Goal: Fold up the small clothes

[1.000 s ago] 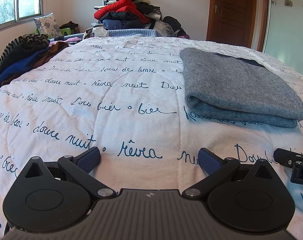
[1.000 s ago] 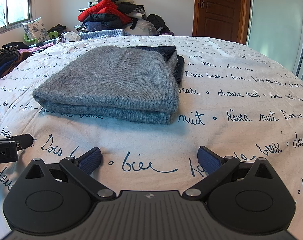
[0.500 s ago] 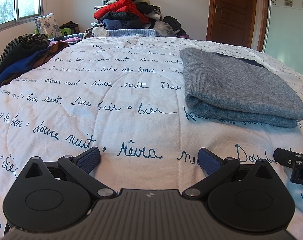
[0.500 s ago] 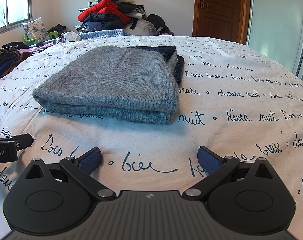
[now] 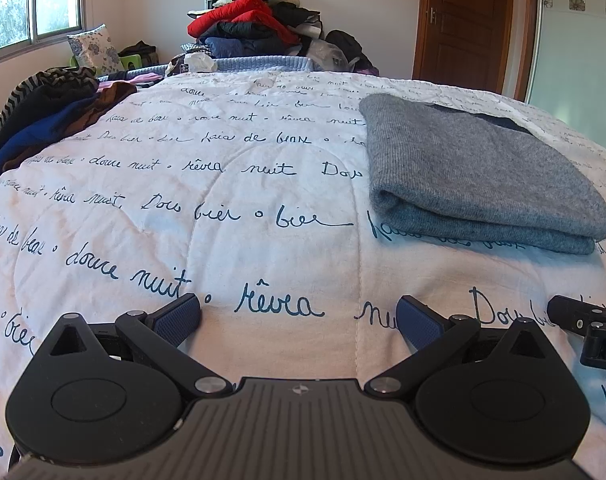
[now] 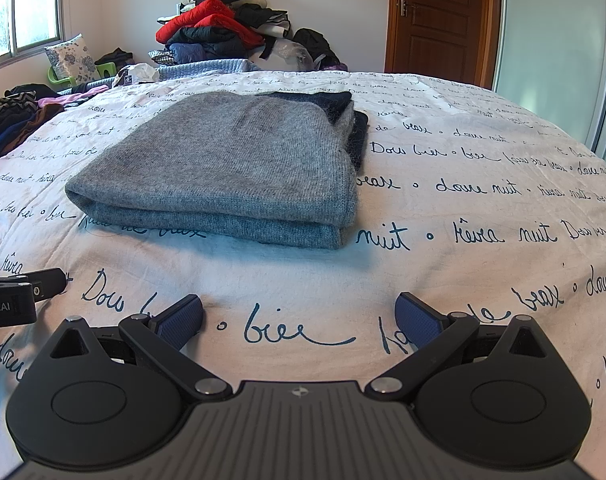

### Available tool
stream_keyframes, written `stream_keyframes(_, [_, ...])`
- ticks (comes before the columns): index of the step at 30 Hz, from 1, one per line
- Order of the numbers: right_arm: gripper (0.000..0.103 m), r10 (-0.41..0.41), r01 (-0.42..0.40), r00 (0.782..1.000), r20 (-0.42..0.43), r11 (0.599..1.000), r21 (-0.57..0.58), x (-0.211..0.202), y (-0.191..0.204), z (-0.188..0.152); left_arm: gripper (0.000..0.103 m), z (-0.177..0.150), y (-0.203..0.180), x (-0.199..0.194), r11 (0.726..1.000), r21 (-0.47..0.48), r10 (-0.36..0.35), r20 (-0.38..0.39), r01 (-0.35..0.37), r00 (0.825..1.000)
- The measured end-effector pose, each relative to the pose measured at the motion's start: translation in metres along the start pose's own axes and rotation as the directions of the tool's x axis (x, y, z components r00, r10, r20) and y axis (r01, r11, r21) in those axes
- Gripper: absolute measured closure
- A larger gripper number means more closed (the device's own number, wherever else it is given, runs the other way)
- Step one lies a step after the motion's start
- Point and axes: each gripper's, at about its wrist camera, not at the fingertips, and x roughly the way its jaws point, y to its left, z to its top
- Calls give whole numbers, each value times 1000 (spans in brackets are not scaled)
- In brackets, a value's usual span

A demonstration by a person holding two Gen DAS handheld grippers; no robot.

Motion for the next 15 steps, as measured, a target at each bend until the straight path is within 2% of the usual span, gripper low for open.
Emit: stream_keyframes(15, [0,-4,4,1000,-1,1000,-4,0,2,0,0,0,1,0,1000,-5,-4,-6,4,1000])
